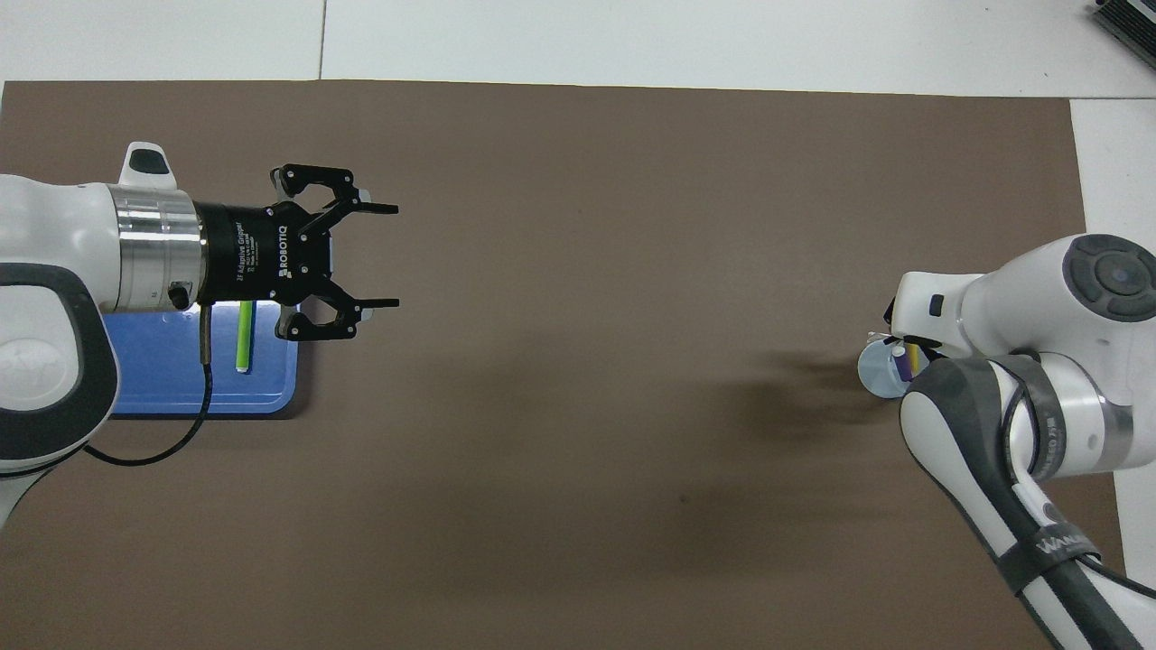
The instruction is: Right arm passes pens to left for tray arrangement
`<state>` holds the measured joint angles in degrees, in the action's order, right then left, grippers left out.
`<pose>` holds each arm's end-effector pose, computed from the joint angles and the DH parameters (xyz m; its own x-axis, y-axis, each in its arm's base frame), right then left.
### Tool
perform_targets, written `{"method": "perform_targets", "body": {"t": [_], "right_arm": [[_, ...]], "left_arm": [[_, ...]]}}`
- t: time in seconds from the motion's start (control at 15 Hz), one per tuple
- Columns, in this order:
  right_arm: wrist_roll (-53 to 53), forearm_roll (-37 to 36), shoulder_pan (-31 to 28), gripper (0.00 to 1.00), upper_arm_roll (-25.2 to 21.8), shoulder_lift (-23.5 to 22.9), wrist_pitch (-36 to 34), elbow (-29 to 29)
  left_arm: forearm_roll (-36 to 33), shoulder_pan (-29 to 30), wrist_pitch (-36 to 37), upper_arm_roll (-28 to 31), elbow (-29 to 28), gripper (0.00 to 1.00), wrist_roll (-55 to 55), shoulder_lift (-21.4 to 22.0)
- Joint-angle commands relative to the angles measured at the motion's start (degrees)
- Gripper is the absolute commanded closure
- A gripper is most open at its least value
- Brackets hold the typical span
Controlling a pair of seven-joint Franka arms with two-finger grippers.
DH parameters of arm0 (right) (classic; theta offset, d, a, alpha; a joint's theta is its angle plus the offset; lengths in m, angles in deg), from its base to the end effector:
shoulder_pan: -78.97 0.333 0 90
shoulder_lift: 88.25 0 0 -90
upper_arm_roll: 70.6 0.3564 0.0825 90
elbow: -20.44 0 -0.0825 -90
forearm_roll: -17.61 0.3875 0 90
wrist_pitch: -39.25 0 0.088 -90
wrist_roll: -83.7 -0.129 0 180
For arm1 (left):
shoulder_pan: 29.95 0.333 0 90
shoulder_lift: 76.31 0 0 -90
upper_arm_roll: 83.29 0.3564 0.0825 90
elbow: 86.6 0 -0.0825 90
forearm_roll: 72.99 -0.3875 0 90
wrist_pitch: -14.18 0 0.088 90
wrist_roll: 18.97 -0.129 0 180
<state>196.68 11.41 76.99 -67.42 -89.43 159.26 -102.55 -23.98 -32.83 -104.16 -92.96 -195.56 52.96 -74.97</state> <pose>0.5354 0.0038 0.4035 -0.4632 0.8847 -0.0520 0.8837 0.4566 -0.1034 0.5605 -0.1812 0.5653 0.2305 0.7041 -0.6717 0.9647 -0.0752 0.2522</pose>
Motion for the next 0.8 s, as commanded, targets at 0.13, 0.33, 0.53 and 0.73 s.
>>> {"method": "perform_targets", "body": {"t": [0.13,0.33,0.53,0.73], "right_arm": [[-2.84,-0.22,-0.65,0.85,0.5,1.71,-0.3,-1.89],[-4.52,-0.13,-1.53,1.0,0.5,1.62,-1.0,-1.72],[-4.52,0.05,-1.8,1.0,0.5,1.62,-1.35,-1.54],[-4.61,0.05,-1.97,1.0,0.5,1.62,-1.62,-1.28]], "left_arm": [[1.71,0.33,-0.84,0.27,-2.31,0.07,-1.35,2.08],[2.32,0.34,-1.01,0.27,-2.31,0.0,-1.35,2.08],[2.32,0.25,-1.1,0.27,-2.31,0.0,-1.44,2.08],[2.32,0.25,-1.1,0.27,-2.31,0.0,-1.53,2.35]]}}
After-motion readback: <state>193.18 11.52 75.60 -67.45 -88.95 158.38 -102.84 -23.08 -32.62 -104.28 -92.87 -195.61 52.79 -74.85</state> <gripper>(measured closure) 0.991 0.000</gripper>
